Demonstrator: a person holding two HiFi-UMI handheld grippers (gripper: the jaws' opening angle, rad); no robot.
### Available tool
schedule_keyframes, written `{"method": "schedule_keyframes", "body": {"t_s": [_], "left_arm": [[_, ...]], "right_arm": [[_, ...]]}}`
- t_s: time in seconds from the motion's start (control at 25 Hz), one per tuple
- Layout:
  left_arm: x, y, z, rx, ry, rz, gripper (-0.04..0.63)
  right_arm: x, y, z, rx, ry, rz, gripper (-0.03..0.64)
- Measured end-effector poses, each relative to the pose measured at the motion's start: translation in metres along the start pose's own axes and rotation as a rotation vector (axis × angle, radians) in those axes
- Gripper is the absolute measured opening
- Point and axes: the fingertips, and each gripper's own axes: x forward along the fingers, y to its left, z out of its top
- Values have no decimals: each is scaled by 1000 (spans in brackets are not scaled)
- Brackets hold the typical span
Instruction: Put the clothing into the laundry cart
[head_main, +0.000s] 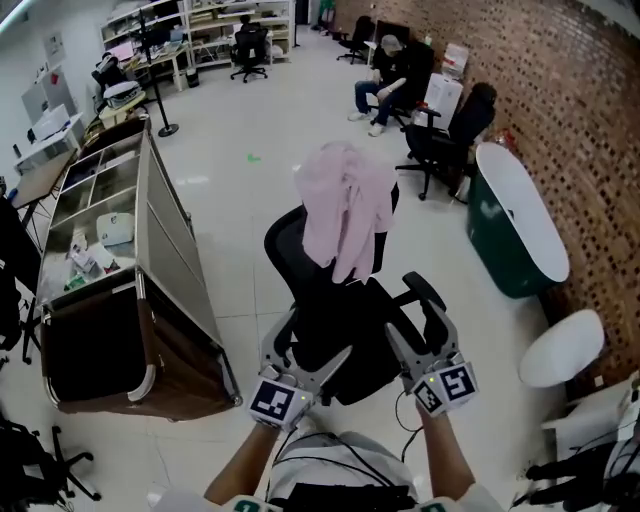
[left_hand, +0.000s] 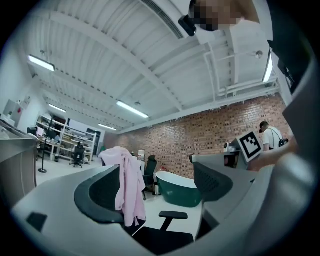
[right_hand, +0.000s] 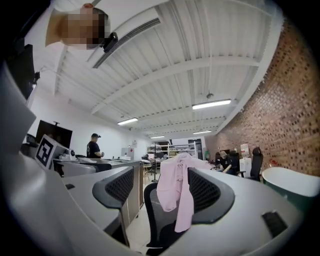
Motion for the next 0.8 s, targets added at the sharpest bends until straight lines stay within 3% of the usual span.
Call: {"method": "schedule_keyframes", "body": {"t_s": [0.2, 0.36, 0.64, 0.8], "left_arm": [[-2, 32, 3, 19, 24, 114, 443], [1, 50, 0, 78, 41, 207, 443], [19, 62, 8, 84, 33, 341, 443], [31, 58, 20, 87, 25, 401, 443]], "right_arm": [[67, -32, 29, -111, -16, 128, 356], [119, -59, 40, -183, -18, 218, 356], [209, -91, 25, -401, 135, 458, 382], [249, -112, 17, -616, 250, 615, 439]]}}
